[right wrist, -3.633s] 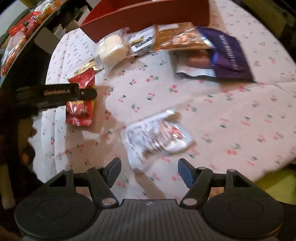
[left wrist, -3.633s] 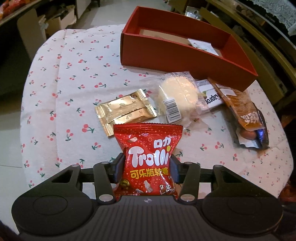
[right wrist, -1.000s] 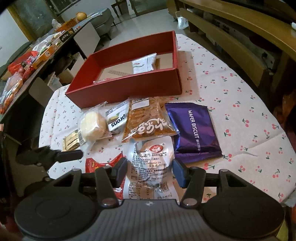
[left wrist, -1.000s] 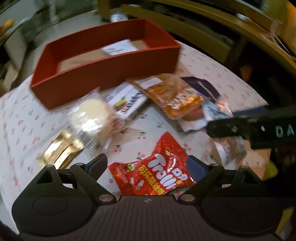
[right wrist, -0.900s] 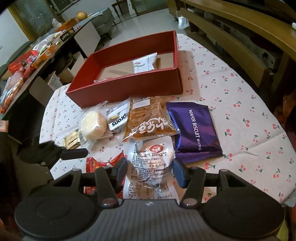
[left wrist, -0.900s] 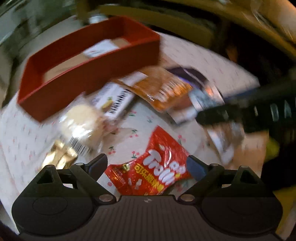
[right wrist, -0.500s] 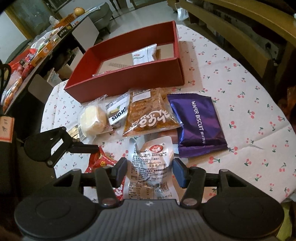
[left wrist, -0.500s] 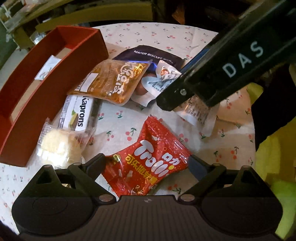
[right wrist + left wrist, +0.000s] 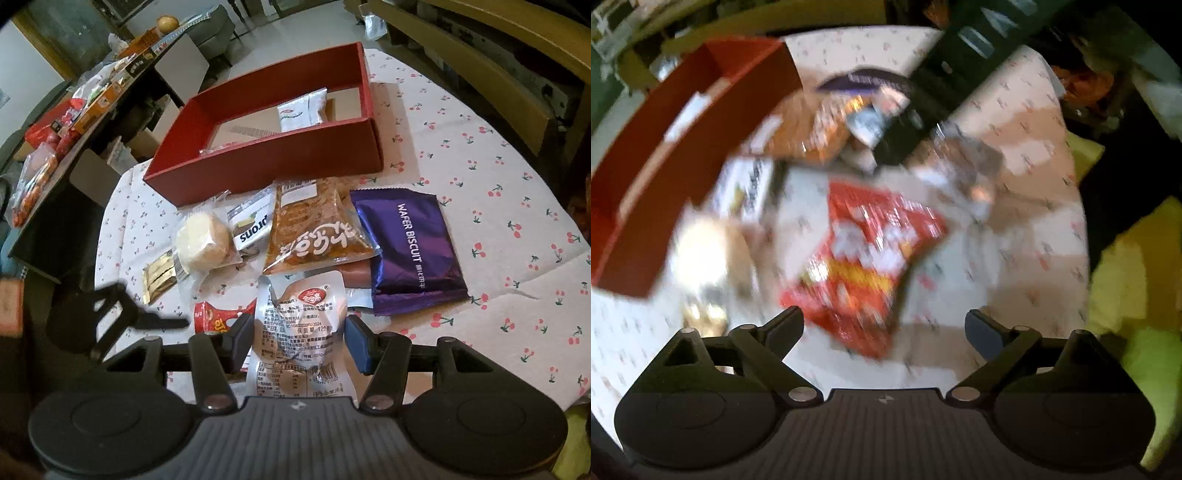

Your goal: Organize snacks

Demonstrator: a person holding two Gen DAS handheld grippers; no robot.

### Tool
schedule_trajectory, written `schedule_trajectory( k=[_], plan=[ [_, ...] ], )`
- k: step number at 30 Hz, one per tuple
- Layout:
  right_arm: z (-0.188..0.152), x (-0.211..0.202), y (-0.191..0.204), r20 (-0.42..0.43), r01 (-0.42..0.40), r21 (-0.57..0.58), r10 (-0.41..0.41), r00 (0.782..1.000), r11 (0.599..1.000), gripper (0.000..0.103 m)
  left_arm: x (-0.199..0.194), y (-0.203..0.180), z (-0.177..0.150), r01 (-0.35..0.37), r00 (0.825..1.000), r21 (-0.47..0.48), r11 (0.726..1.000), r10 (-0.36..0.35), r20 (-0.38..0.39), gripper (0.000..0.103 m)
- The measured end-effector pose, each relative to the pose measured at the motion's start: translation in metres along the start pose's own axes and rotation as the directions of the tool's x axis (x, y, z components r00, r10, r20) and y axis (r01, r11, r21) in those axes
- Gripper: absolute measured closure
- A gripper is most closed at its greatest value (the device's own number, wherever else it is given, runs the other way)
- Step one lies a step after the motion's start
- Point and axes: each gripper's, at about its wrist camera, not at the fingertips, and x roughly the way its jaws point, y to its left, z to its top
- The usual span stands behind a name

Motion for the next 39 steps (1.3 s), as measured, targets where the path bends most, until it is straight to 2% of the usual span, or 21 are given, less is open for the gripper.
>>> schedule_trajectory(
  k=[2, 4, 5, 7, 8, 9, 10, 11, 12, 15, 17, 20, 25, 31, 39],
  plan=[
    [0.0, -0.001, -0.003, 0.002, 0.003, 0.008, -0.003, 1.0, 1.0, 0.032, 0.01, 0.007, 0.014, 0.02, 1.0, -0.005, 1.0, -0.019, 0.013, 0.005],
    [0.001, 0.0, -0.006, 0.0, 0.011, 0.017, -0.011, 1.0, 1.0, 0.032, 0.022, 0.015, 0.02, 0.03, 1.0, 0.003, 1.0, -0.03, -0.003, 0.007],
    [0.001, 0.001, -0.008, -0.002, 0.015, 0.023, -0.015, 1.0, 1.0, 0.032, 0.03, 0.016, 0.021, 0.04, 0.999, 0.003, 0.999, -0.04, -0.019, 0.004],
    [0.003, 0.001, -0.011, -0.001, 0.016, 0.031, -0.015, 1.0, 0.999, 0.032, 0.034, 0.02, 0.023, 0.09, 0.996, -0.063, 0.994, -0.091, -0.005, 0.007],
    [0.004, 0.001, -0.012, 0.0, 0.015, 0.033, -0.015, 1.0, 0.999, 0.032, 0.032, 0.02, 0.021, 0.085, 0.996, -0.089, 0.992, -0.085, 0.006, 0.008],
    [0.004, 0.0, -0.012, 0.002, 0.015, 0.034, -0.015, 1.0, 0.999, 0.032, 0.03, 0.018, 0.019, 0.078, 0.997, -0.095, 0.992, -0.077, 0.017, 0.014],
    [0.005, 0.0, -0.012, 0.003, 0.014, 0.033, -0.014, 1.0, 0.999, 0.032, 0.026, 0.017, 0.016, 0.08, 0.997, -0.11, 0.991, -0.077, 0.03, 0.026],
    [0.005, 0.0, -0.011, 0.005, 0.012, 0.031, -0.012, 1.0, 0.999, 0.032, 0.022, 0.017, 0.013, 0.086, 0.996, -0.143, 0.986, -0.082, 0.038, 0.032],
    [0.005, 0.0, -0.01, 0.007, 0.011, 0.028, -0.011, 1.0, 1.0, 0.032, 0.018, 0.019, 0.01, 0.084, 0.996, -0.193, 0.978, -0.077, 0.044, 0.044],
    [0.004, -0.002, -0.005, 0.013, 0.012, 0.017, -0.012, 1.0, 1.0, 0.032, 0.012, 0.029, 0.0, 0.1, 0.994, -0.343, 0.934, -0.079, 0.073, 0.046],
    [0.003, -0.003, -0.002, 0.018, 0.016, 0.008, -0.016, 1.0, 1.0, 0.032, 0.01, 0.031, -0.006, 0.084, 0.995, -0.395, 0.915, -0.056, 0.082, 0.046],
    [0.002, -0.004, 0.002, 0.028, 0.023, -0.004, -0.023, 0.999, 1.0, 0.032, 0.004, 0.042, -0.005, 0.074, 0.994, -0.434, 0.898, -0.031, 0.105, 0.047],
    [0.007, -0.007, 0.008, 0.058, 0.041, -0.018, -0.04, 0.998, 0.999, 0.031, -0.017, 0.061, -0.012, 0.098, 0.981, -0.554, 0.827, 0.013, 0.193, 0.047],
    [0.023, -0.012, 0.02, 0.101, 0.048, -0.034, -0.044, 0.994, 0.998, 0.032, -0.038, 0.079, -0.008, 0.101, 0.962, -0.634, 0.767, 0.087, 0.259, 0.047],
    [0.059, -0.006, 0.038, 0.143, 0.053, -0.059, -0.044, 0.989, 0.997, 0.032, -0.052, 0.111, 0.0, 0.087, 0.944, -0.703, 0.706, 0.167, 0.286, 0.047]
  ],
)
